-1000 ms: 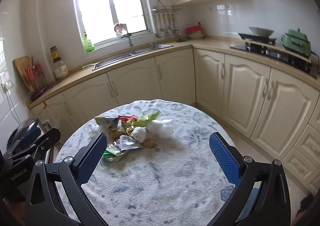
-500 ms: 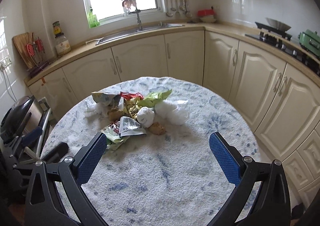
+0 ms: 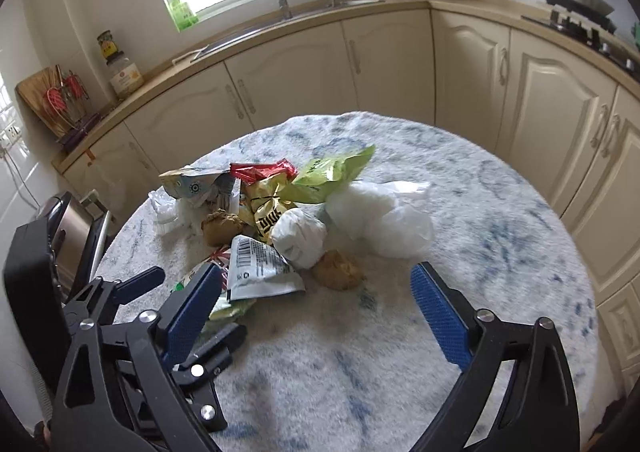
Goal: Collect trash
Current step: 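Grasp the white crumpled plastic bag with the right gripper while the left grasps the green-white snack package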
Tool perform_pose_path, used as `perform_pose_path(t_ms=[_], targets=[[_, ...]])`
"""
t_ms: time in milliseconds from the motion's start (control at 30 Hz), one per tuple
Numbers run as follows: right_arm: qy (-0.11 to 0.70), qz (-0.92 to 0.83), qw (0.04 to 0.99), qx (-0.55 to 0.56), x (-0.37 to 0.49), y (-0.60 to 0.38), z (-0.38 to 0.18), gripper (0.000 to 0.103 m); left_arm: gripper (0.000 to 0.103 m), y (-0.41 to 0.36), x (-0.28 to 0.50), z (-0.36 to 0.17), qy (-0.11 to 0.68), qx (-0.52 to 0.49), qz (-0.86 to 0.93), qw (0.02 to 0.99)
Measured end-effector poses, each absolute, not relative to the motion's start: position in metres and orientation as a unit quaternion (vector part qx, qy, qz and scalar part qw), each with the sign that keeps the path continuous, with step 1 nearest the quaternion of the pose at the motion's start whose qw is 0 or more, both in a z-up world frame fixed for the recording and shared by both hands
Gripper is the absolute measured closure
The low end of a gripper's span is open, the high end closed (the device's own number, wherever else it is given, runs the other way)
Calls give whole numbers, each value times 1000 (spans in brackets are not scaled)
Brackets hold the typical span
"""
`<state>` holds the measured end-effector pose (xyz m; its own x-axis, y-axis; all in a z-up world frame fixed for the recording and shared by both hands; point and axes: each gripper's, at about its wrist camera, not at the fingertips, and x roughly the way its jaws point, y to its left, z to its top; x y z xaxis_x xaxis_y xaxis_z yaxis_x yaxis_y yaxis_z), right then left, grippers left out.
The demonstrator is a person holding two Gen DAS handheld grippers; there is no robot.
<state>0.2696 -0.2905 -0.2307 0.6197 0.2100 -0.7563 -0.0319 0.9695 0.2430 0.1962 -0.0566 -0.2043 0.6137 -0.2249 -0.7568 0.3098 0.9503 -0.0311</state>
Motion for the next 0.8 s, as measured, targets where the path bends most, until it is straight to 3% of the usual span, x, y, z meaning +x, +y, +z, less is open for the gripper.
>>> perform_pose_path(t_ms=[33,167,333,567,800], targets=[[436,73,891,107,276,-289,-235,16,3,-58,203,-207,414,53,-149,896],[453,79,882,103,298,-280,-251,33,27,-62,223,-218,438,50,-160,883],[458,84,880,95,309,-275,-262,66,30,-61,233,-215,433,43,-169,884],[448,98,882,106,292,-285,-251,68,38,-55,219,-215,421,33,-169,890],[418,105,892,139,252,-306,-224,68,39,-38,192,-213,417,4,-170,893]])
